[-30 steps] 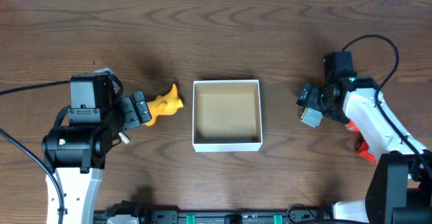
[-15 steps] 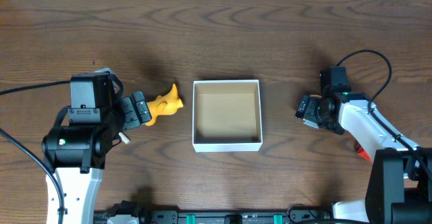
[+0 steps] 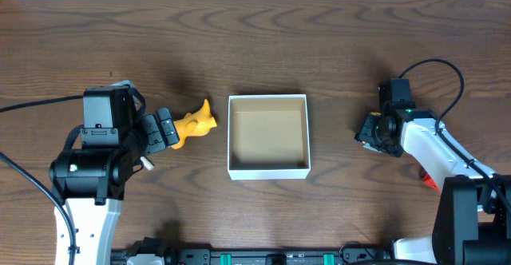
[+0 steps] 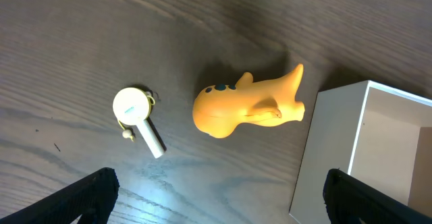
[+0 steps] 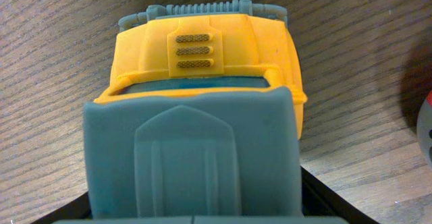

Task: Pack container
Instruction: 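Lower the right gripper onto the yellow-grey toy truck and grasp it, then carry the yellow truck with the right gripper into the white box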

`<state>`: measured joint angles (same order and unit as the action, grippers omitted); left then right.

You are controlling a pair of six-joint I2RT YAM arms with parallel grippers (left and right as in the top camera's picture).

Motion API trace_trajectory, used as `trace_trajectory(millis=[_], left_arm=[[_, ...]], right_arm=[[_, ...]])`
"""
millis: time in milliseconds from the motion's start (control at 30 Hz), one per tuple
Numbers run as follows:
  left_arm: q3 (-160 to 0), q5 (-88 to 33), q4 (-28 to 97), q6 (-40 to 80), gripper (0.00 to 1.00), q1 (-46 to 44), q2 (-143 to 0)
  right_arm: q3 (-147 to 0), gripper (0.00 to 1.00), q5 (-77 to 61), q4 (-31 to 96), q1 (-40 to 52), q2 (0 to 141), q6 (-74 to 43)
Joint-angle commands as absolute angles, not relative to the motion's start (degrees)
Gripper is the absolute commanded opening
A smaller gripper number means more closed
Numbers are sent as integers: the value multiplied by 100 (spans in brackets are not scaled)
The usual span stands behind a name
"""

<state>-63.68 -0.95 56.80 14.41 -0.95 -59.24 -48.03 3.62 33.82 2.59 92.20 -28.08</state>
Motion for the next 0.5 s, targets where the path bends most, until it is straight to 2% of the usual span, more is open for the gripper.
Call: trace_trajectory(millis=[0,133,267,467], left_arm=[[-6479,-89,5697,1472,98,-82,-5911],[-6479,-89,5697,1470,98,-82,-5911],[-6479,-89,5697,1472,98,-82,-5911],[-6479,-86,5697,1470,98,-82,-5911]], right_arm=[[-4766,57,405,3385,226,9238,-2825],[-4770,52,403,3387,226,9236,-2825],[-4947,51,360,3686,233,9194,-2700],[-5800,38,318,4394,375,8722,-2182]])
